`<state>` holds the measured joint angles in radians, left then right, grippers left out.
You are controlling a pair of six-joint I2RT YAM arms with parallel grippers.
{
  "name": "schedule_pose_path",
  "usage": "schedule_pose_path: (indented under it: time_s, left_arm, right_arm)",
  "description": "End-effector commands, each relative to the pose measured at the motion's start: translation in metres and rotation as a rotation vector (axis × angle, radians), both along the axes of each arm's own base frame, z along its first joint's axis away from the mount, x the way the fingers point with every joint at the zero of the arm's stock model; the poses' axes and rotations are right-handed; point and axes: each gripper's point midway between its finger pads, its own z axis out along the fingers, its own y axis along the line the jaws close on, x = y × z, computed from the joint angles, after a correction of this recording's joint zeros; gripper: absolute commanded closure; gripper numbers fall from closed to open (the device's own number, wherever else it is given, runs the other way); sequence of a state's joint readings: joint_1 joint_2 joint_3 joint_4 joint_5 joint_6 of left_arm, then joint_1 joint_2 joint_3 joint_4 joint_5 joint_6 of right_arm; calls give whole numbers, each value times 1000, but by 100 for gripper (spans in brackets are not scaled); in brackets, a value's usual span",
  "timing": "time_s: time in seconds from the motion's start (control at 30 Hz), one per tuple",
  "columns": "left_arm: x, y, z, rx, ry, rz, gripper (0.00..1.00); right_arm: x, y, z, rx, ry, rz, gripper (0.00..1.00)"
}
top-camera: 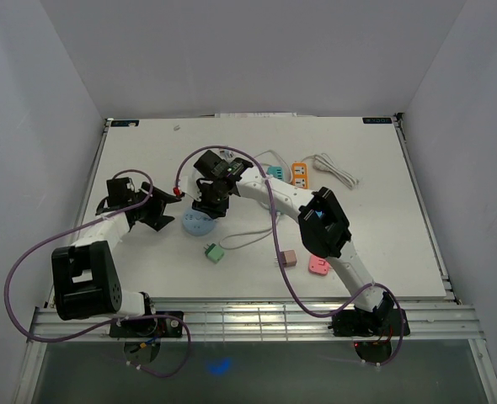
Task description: Insert the plug
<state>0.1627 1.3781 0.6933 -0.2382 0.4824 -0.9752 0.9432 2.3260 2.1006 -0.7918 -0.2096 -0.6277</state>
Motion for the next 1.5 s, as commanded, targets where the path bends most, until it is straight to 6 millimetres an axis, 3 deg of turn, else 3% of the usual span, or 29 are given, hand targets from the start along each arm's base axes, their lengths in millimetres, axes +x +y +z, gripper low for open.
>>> schedule_pose_path:
  time_s: [0.0, 0.9, 1.1, 1.23, 1.33, 1.47]
  left_arm:
    - [1, 1, -5, 5, -18, -6, 24]
    - [1, -5, -20, -6, -13, -34, 28]
    - [3, -4, -17, 0, -24, -37, 28]
    - [3, -3, -16, 5, -25, -40, 29]
    - [3, -3, -14, 10, -29, -39, 29]
    - [3, -3, -11, 12, -33, -40, 28]
  right_arm:
    - [2, 3, 10, 6, -6, -15, 92]
    - [-16, 4, 4, -44, 27, 19, 92]
    - [-10, 12, 20, 13, -4, -6, 92]
    - [-3, 24, 47, 88, -41, -16, 92]
    - [-4, 24, 55, 107, -52, -8, 92]
    - [-7, 18, 50, 86, -39, -5, 92]
